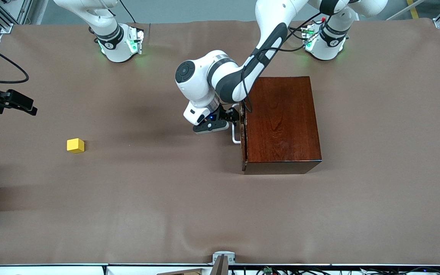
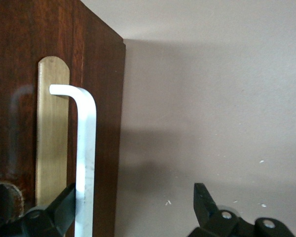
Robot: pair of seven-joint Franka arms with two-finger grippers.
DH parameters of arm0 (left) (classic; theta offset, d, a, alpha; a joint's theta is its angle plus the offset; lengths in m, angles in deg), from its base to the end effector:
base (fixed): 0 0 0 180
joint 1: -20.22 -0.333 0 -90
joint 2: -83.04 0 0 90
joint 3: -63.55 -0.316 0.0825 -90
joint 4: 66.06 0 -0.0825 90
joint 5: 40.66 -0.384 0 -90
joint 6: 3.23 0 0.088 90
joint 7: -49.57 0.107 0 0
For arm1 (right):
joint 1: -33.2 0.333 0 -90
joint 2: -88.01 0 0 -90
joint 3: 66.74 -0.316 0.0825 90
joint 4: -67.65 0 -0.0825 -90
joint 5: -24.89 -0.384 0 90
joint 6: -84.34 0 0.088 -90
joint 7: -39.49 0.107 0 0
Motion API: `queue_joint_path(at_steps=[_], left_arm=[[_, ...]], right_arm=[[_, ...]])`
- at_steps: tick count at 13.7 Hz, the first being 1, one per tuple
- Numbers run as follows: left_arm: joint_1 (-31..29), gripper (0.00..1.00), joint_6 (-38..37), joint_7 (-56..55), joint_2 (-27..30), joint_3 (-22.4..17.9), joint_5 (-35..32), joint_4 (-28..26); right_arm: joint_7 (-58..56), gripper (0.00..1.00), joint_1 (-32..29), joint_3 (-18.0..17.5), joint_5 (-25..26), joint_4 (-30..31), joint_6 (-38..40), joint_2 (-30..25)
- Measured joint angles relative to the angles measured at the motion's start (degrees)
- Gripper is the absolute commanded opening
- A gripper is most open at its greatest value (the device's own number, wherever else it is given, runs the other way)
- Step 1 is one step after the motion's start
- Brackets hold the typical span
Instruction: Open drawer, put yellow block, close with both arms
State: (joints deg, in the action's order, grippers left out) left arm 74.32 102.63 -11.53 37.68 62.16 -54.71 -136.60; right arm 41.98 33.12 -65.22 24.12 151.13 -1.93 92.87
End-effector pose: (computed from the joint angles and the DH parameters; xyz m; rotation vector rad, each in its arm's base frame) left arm 0.4560 -0.5746 0.2847 -2.8554 -0.0750 -0.1612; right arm 0.5743 -0.0138 0.6244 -3.1282 0.1106 0.0566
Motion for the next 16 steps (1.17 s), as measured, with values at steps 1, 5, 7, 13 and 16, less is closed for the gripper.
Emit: queue_joint_path(at_steps=[1, 5, 7, 13, 16], left_arm=[[0.1, 1.0, 0.9, -0.9, 0.0, 0.1, 0.0, 0.0], [0.4, 1.0, 5.5, -2.9, 0.0, 0.3, 1.2, 0.0], [0.4, 1.0, 6.0, -3.2, 0.0, 0.3, 1.4, 0.0], [0.4, 1.0, 10.1, -3.3, 0.0, 0.3, 4.0, -0.1], [0.4, 1.0, 13.9, -3.3, -0.2, 0.6, 5.4, -0.1]], right_arm=[[0.0, 1.0, 0.0, 0.0, 0.0, 0.0, 0.0, 0.0], [0.0, 1.0, 0.0, 0.0, 0.0, 0.0, 0.0, 0.0], [0.0, 1.0, 0.0, 0.0, 0.0, 0.0, 0.0, 0.0], [0.0, 1.0, 0.0, 0.0, -1.5, -0.1, 2.3, 0.0], [0.0, 1.0, -0.1, 0.2, -2.1, -0.1, 2.4, 0.0]])
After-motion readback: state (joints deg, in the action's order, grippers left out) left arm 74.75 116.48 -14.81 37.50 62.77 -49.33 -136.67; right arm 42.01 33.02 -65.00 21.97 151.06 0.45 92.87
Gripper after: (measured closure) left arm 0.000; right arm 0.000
